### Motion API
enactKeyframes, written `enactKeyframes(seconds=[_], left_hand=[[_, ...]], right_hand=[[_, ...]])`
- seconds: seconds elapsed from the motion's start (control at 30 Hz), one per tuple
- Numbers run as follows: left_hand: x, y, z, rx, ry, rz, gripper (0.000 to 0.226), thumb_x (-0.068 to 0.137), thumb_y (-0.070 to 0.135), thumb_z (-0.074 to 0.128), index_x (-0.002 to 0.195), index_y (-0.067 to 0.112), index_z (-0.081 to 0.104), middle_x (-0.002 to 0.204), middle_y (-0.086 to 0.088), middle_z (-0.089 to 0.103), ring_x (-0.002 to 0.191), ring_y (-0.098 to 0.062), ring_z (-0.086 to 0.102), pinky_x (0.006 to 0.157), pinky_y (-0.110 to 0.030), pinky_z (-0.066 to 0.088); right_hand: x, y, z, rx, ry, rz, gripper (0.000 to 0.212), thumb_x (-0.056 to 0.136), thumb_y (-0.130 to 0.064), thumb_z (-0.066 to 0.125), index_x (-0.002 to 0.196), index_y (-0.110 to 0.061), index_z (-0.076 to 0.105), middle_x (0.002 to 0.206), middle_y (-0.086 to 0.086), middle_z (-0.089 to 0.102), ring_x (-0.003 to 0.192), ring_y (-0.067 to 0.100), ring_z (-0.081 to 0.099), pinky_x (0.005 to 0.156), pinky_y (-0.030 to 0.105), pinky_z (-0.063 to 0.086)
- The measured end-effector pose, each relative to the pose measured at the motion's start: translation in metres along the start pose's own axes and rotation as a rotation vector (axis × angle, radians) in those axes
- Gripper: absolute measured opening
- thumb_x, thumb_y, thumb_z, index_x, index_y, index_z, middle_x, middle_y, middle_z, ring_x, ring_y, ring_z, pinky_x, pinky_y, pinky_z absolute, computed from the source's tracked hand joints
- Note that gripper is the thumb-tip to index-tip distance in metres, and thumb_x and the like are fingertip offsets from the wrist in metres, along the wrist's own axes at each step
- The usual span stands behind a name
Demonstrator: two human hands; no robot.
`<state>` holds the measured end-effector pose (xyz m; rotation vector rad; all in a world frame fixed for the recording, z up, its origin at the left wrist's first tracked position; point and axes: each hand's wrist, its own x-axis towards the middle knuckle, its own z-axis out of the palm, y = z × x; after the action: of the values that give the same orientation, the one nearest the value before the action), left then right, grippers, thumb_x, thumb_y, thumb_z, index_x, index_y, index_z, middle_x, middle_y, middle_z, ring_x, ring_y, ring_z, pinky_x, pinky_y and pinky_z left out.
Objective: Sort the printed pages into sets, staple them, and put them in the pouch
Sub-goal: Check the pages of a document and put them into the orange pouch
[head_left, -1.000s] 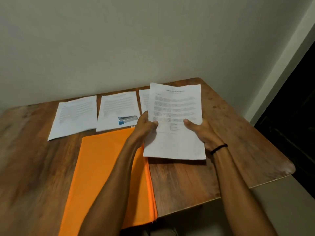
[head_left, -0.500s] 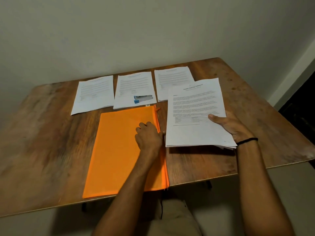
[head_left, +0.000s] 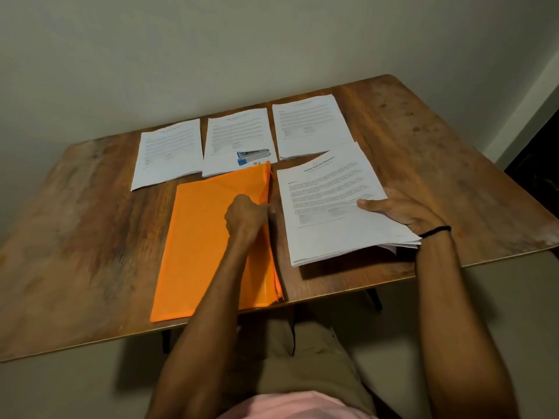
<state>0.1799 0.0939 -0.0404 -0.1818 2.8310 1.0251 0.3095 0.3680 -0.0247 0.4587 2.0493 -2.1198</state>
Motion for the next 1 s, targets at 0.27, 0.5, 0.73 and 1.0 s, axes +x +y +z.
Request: enactKeyframes(seconds=[0.27,0.5,0.73,1.0], left_hand=[[0.005,-0.005,-0.01,-0.415,-0.26,-0.154,0.027,0.088,0.023,0.077,0.072,0.008,0.061,0.077,-0.011,0.065,0.067,-0.021,0.064,0.055,-0.028,0.053],[0.007,-0.009,-0.013,-0.467,-0.303,-0.2,0.025,0.096,0.028,0.067,0.081,0.007,0.068,0.078,-0.01,0.069,0.069,-0.019,0.065,0.069,-0.031,0.059],[0.014,-0.01,0.006,-0.039,-0.046,-0.009,0.065,0.081,0.069,0.066,0.093,0.006,0.065,0.074,-0.005,0.072,0.066,-0.025,0.071,0.067,-0.039,0.06],[0.01,0.002,0.008,0.154,0.067,0.078,0.029,0.087,0.038,0.065,0.097,0.01,0.066,0.095,-0.009,0.067,0.085,-0.03,0.063,0.063,-0.034,0.041]], right_hand=[[-0.007,-0.005,-0.002,0.023,-0.023,0.009,0.018,0.098,-0.004,0.055,0.106,-0.018,0.063,0.087,-0.004,0.077,0.067,0.012,0.074,0.053,0.018,0.054],[-0.008,0.0,-0.009,-0.008,-0.026,0.036,0.022,0.095,-0.013,0.063,0.115,-0.019,0.065,0.109,0.007,0.075,0.08,0.022,0.074,0.065,0.029,0.059],[-0.006,0.001,-0.007,-0.054,-0.029,0.051,0.02,0.096,-0.009,0.06,0.114,-0.016,0.063,0.101,0.002,0.075,0.072,0.015,0.074,0.057,0.021,0.055],[-0.001,0.006,-0.016,-0.031,-0.093,0.086,0.033,0.092,-0.012,0.065,0.125,-0.014,0.062,0.117,0.008,0.073,0.096,0.029,0.073,0.078,0.035,0.06]])
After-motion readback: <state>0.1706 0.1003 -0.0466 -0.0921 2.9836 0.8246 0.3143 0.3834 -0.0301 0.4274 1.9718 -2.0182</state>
